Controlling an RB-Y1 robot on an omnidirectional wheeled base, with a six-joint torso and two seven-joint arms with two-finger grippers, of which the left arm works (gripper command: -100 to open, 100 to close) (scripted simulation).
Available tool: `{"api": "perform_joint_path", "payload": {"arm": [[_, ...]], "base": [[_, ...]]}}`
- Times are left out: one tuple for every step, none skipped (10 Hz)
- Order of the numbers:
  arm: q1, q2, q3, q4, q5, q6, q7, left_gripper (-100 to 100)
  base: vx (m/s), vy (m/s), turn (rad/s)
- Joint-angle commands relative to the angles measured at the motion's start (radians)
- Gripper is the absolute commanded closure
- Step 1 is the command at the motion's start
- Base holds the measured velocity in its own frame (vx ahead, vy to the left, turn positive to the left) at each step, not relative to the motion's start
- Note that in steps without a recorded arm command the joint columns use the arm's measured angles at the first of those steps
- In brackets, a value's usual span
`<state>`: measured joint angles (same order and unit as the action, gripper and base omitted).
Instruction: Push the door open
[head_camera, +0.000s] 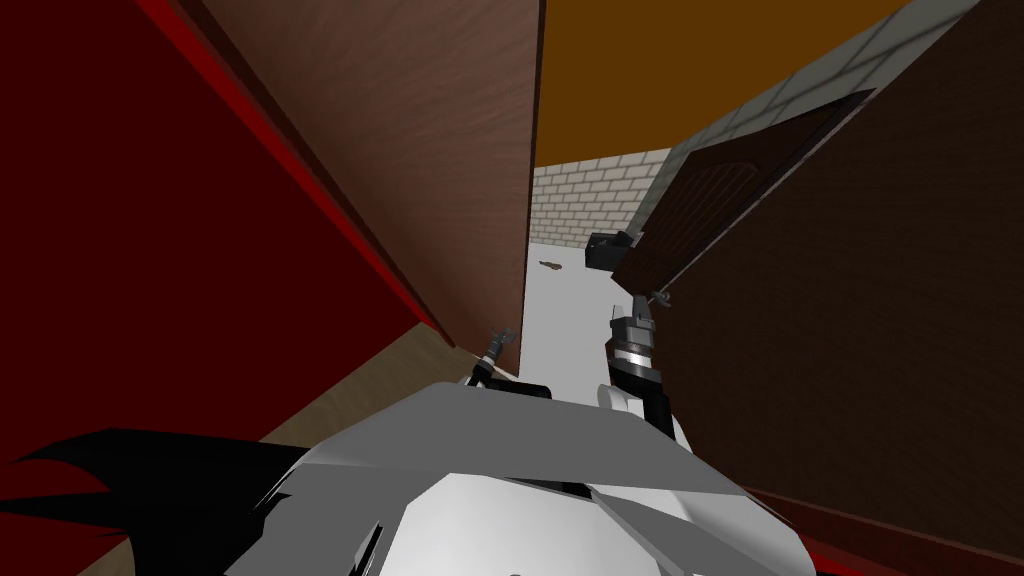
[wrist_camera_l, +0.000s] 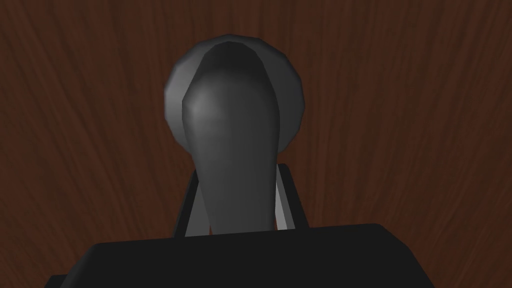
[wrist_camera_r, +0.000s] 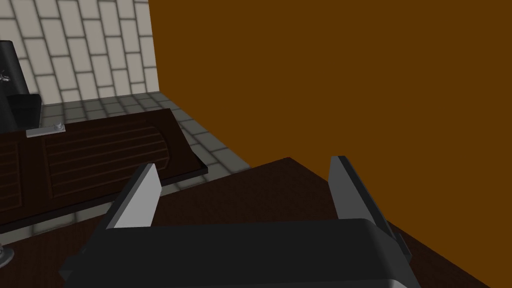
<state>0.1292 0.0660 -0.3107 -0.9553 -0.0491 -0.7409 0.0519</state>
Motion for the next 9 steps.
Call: {"api": "perform_joint_path", "payload": {"arm": [[-0.001, 0.010, 0.028, -0.020, 0.010, 0.009, -0.007, 100], [-0.005, 0.011, 0.042, -0.016, 0.015, 0.009, -0.012, 100], [-0.007, 0.011, 0.049, -0.014, 0.018, 0.009, -0.014, 100], [-0.011, 0.012, 0.065, -0.009, 0.024, 0.009, -0.019, 100], [-0.012, 0.011, 0.073, -0.007, 0.027, 0.009, -0.022, 100], [-0.017, 0.010, 0.090, -0.002, 0.033, 0.009, -0.027, 100], [-0.021, 0.009, 0.106, 0.003, 0.040, 0.009, -0.033, 100], [-0.021, 0.009, 0.106, 0.003, 0.040, 0.009, -0.033, 100], [-0.021, 0.009, 0.106, 0.003, 0.040, 0.009, -0.033, 100]], "base": [[0.163, -0.115, 0.050], [0.209, -0.160, 0.084], [0.171, -0.114, 0.059], [0.153, -0.088, 0.053], [0.132, -0.081, 0.042], [0.139, -0.101, 0.082], [0.163, -0.141, 0.086], [0.116, -0.095, 0.037], [0.048, -0.027, -0.003]]}}
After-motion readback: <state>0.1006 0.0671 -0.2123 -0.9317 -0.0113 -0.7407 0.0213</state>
